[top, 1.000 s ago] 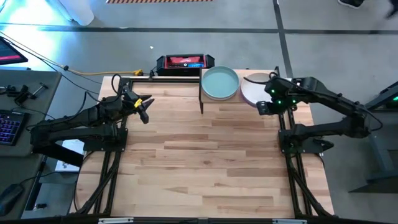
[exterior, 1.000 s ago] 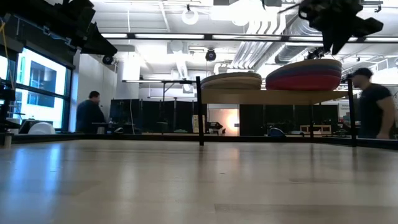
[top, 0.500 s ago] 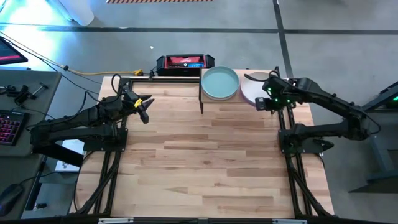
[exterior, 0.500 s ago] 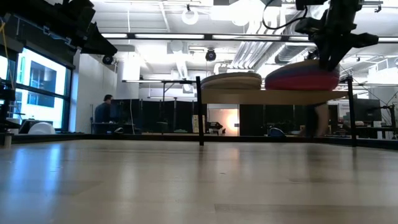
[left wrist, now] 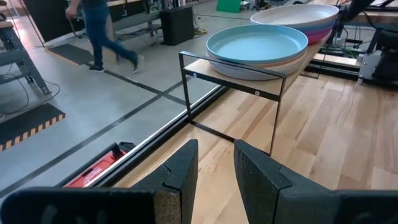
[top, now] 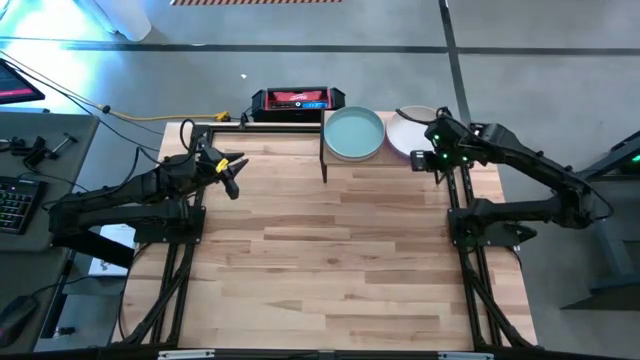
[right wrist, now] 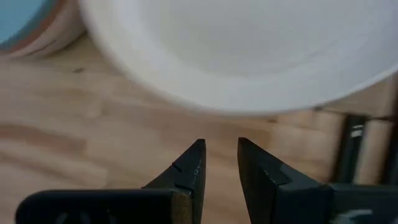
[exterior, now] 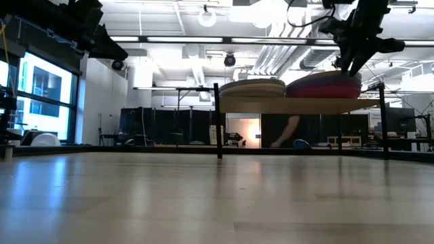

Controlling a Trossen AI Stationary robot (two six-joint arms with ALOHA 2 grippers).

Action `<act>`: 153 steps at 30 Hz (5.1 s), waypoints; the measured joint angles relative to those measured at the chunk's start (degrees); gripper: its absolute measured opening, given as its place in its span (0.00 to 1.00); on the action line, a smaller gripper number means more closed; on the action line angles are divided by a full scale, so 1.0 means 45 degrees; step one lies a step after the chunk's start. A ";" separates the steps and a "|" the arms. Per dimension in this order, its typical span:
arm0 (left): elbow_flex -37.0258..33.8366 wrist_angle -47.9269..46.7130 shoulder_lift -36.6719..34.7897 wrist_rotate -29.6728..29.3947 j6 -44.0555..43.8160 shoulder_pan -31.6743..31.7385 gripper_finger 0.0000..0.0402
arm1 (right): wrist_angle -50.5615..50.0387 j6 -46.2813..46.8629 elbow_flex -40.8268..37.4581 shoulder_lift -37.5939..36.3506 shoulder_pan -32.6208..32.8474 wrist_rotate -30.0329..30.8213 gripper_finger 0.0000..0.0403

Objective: Place and stack plates onto a shelf
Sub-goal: Return to Home Position

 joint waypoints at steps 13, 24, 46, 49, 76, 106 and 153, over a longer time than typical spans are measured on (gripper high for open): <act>0.0005 -0.0024 -0.1691 0.0673 -0.0097 -0.0003 0.23 | 0.4661 -0.4491 -0.0364 -0.2046 0.1866 0.0333 0.18; 0.0005 -0.1287 -0.2812 0.0369 0.0307 -0.0003 0.23 | 1.3023 -0.6005 -0.6260 -0.6223 0.2949 -0.1671 0.18; -0.1073 -0.1500 -0.2995 0.0385 0.0126 0.0002 0.23 | 1.9991 -0.5854 -1.2904 -0.8475 0.3901 -0.0440 0.18; -0.1697 -0.0539 -0.2995 0.0673 0.0134 -0.0003 0.23 | 2.0090 -0.5671 -1.3129 -0.8475 0.3901 -0.0485 0.18; -0.5447 0.3566 -0.2995 0.4144 0.0967 -0.0008 0.09 | 1.8013 -0.5421 -1.3134 -0.8470 0.3901 -0.2594 0.18; -0.5615 0.3539 -0.2985 0.4952 0.0899 0.0001 0.04 | 1.5692 -0.3984 -1.3134 -0.8465 0.3901 -0.3755 0.18; -0.5600 0.3508 -0.5578 0.4904 0.0894 -0.2189 0.04 | 1.4750 -0.3984 -1.3129 -1.3031 0.4293 -0.3706 0.18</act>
